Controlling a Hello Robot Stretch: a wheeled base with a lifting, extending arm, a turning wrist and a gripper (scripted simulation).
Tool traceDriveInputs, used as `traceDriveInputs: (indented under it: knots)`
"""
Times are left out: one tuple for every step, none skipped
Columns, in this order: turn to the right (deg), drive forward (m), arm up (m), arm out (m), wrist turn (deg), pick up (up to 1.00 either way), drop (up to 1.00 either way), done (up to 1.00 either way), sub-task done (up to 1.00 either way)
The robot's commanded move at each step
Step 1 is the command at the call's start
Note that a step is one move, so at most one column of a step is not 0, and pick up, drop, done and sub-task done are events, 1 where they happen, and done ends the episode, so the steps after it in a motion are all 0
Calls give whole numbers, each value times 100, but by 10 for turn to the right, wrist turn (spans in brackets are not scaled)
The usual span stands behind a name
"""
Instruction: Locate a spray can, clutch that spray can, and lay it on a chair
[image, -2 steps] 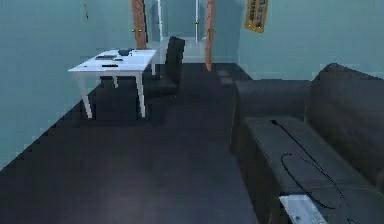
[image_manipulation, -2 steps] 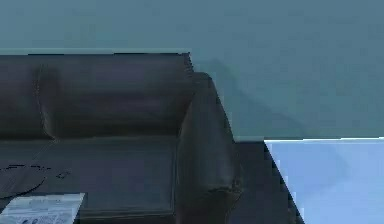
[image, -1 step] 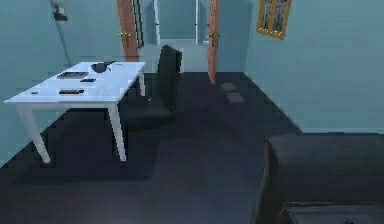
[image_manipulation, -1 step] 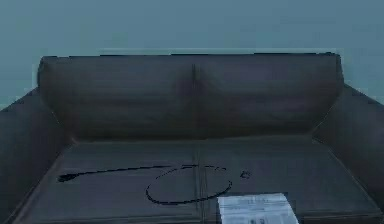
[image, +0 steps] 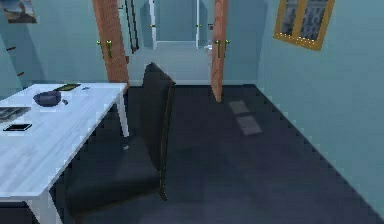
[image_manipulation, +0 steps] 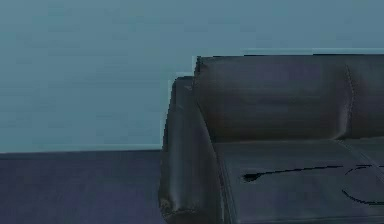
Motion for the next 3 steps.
traceDriveInputs:
  knots:
    - [90, 0, 0, 0, 0, 0, 0, 0, 0]
    - [0, 20, 0, 0, 0, 0, 0, 0, 0]
    - [60, 0, 0, 0, 0, 0, 0, 0, 0]
